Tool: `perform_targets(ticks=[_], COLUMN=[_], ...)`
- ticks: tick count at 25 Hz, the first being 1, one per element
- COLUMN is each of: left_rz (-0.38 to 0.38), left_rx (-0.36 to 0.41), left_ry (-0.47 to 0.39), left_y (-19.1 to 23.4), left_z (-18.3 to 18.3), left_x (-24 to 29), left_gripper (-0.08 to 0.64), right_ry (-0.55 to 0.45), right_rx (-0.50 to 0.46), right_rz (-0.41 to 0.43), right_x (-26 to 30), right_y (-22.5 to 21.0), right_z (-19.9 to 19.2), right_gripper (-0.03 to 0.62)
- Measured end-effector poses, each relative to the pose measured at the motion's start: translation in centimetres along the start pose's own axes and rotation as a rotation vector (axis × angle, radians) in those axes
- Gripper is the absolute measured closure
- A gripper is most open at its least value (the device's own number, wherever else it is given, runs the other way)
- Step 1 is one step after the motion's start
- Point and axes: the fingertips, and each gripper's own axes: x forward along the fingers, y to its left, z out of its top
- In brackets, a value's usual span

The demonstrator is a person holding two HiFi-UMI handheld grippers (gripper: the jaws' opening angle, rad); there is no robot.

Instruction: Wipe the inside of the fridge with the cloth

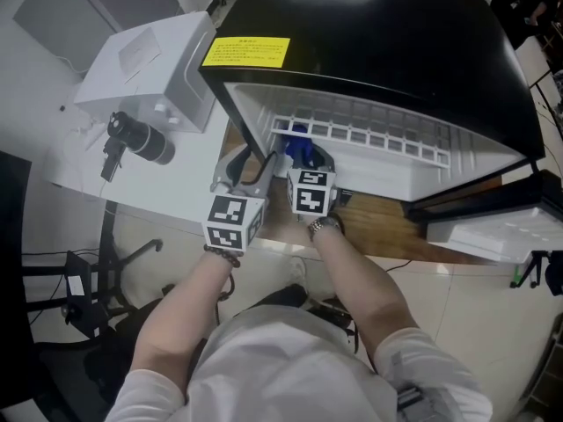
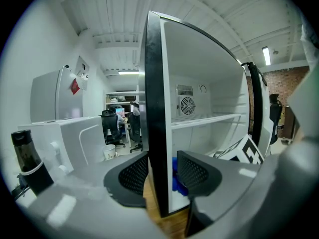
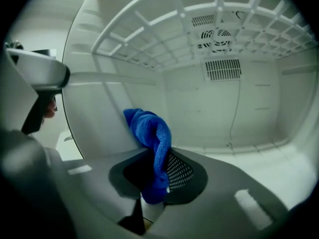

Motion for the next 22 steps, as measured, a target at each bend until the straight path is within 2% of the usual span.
perform_targets(ticks=[7, 22], left_rz=[0.013, 0.027], left_rx=[-0.001, -0.009], left_ry=[-0.003, -0.006], left_y=[0.2, 0.1], left_z=[-0.2, -0.2], left_x=[0.0, 0.0], left_gripper=[0.385, 0.385], right_ry=[0.043, 0.056], right_rx=[-0.044, -0.026], right_rz=[-0.063, -0.189], right_x=[-0.1, -2.7], right_y=[-2.1, -8.4], right_z=[-1.5, -2.0], right_gripper=[0.540, 0.540])
